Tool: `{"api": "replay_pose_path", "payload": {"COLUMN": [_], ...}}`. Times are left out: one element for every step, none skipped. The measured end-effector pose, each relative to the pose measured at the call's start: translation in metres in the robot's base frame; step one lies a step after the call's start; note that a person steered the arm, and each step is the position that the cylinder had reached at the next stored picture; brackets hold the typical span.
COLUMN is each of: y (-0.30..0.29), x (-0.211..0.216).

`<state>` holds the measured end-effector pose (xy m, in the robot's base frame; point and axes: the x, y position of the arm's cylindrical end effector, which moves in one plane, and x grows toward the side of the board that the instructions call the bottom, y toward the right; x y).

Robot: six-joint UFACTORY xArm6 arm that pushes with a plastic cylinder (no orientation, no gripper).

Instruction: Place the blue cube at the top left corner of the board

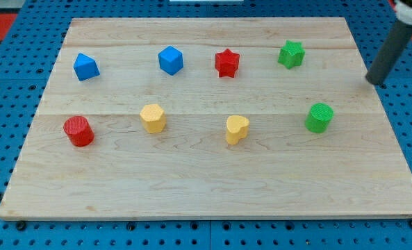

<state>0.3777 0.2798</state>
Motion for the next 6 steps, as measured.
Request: {"api": "replay_pose_path", "payload": {"y": [-0.069, -0.119, -0.124, -0.158, -0.216, -0.297], "x": [-0.002, 0.003, 0.003, 0.007, 0.007, 0.007]}}
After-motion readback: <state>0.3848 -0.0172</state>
